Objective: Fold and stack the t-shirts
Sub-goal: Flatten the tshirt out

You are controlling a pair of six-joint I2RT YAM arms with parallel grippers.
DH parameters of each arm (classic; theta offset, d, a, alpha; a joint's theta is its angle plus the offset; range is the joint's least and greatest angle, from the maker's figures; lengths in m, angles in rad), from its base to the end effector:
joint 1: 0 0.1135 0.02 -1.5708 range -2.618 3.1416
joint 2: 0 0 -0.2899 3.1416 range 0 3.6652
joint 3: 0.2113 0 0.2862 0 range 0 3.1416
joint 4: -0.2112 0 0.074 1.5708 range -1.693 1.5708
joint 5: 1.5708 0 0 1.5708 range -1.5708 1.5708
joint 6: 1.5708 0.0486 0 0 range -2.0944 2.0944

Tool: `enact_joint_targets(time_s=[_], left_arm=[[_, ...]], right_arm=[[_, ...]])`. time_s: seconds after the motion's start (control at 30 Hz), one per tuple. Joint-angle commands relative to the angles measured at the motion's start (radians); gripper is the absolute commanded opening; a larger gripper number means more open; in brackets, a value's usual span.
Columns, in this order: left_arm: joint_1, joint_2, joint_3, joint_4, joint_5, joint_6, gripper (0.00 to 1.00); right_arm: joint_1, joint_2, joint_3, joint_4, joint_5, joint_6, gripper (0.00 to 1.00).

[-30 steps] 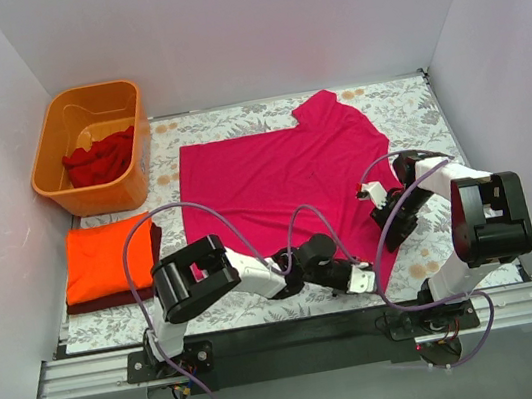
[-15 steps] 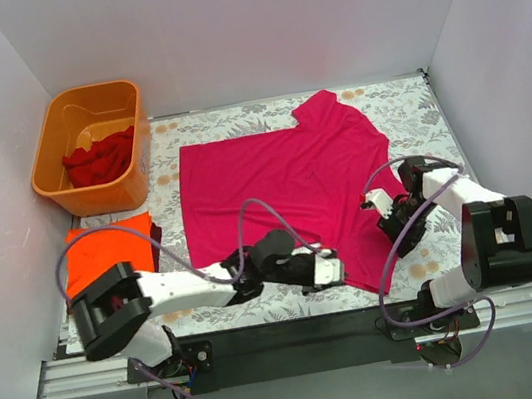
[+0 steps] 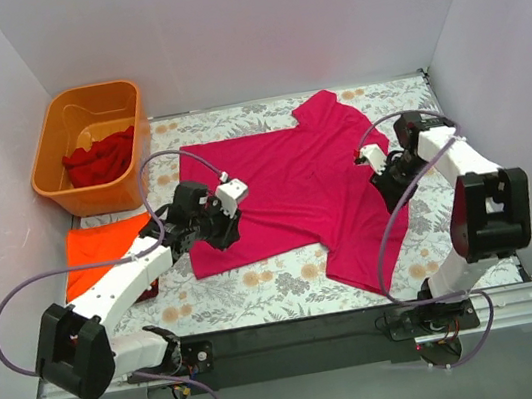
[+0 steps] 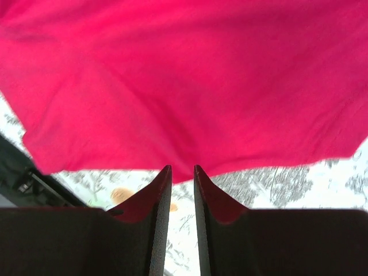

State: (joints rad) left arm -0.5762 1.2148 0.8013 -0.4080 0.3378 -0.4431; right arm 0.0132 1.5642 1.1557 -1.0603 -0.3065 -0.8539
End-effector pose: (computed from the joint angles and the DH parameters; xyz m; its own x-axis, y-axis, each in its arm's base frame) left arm 0.2268 -0.1666 0.2400 -0.8562 0.0739 -0.5114 0.3722 0.7746 -0.5113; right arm 0.3108 0.0188 0.2276 -0.6209 -0.7270 -0.2932 -0.7783 0.6162 0.1204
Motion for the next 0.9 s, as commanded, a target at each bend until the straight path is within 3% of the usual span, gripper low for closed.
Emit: enact_joint_targets(time_s=[0.0,0.27,0.43,0.63,0.8,0.87], left_arm=[[0.114,0.041,0.041,-0.219,-0.095,0.003,0.19],[0.220,0.094,-0.066,-0.275,-0.175,0.058,0.19],[0.231,0.092,-0.161,-0.305,-0.218,0.104,0.17],[0.233,0.081,-0.223,-0.321,-0.263,0.116,0.14],[0.239,0.016,-0.142,-0.385,-0.217,0.149,0.13],[0.239,0.003,-0.052,-0.426,-0.152,0.167,0.14]], right_arm=[[-0.002,0.160,0.074,0.052,0.026,0.050,0.28],[-0.002,0.168,-0.100,0.192,0.216,0.047,0.26],[-0.004,0.070,-0.284,0.220,0.302,0.044,0.24],[-0.034,0.013,-0.367,0.226,0.398,0.032,0.22],[-0.055,-0.029,-0.312,0.174,0.330,-0.005,0.24],[-0.059,-0.032,-0.211,0.099,0.219,-0.033,0.28]])
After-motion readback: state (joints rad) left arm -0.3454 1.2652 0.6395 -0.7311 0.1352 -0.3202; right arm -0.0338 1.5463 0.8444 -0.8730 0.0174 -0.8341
